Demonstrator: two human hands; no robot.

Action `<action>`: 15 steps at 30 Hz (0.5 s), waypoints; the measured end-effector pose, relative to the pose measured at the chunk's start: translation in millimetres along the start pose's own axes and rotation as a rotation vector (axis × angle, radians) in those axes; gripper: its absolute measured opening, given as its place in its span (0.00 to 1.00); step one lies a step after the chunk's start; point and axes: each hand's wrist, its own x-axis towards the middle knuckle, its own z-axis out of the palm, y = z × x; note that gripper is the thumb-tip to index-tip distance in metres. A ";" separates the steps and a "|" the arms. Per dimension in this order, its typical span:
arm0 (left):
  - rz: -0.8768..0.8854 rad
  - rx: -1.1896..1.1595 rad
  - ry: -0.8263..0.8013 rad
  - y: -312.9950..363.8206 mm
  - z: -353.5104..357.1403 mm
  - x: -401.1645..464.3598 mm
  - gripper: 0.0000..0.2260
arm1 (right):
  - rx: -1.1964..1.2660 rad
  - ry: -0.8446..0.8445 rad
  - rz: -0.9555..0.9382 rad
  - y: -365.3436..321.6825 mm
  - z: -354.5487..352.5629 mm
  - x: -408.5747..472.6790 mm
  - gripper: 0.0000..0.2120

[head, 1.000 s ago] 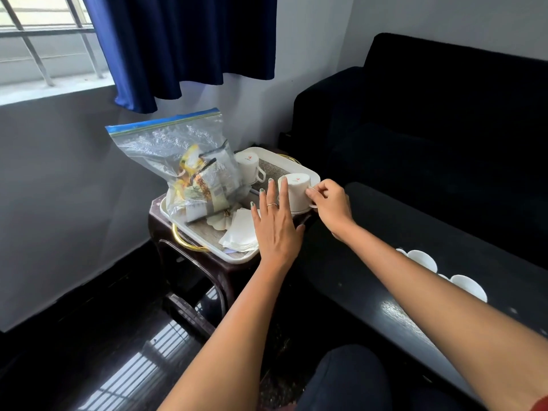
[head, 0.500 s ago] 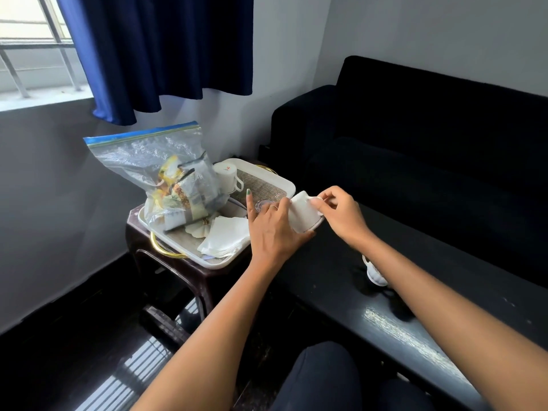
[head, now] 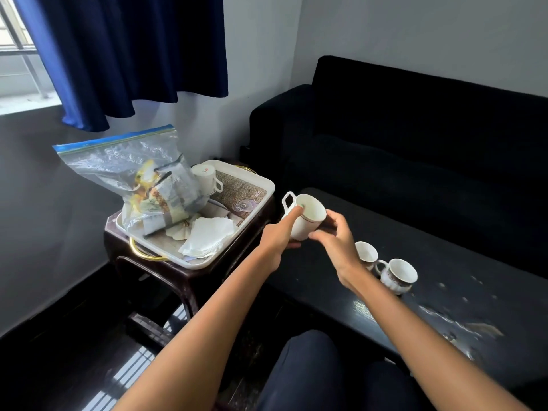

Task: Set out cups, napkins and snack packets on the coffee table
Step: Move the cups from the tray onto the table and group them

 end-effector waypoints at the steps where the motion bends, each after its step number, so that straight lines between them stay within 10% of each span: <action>1: 0.010 -0.006 -0.035 -0.5 2.0 -0.9 0.20 | 0.006 0.000 -0.009 3.9 1.7 -4.9 0.27; 15: -0.133 0.441 -0.408 -39.2 53.2 -21.8 0.27 | -0.003 0.414 0.041 50.9 -23.9 -25.0 0.27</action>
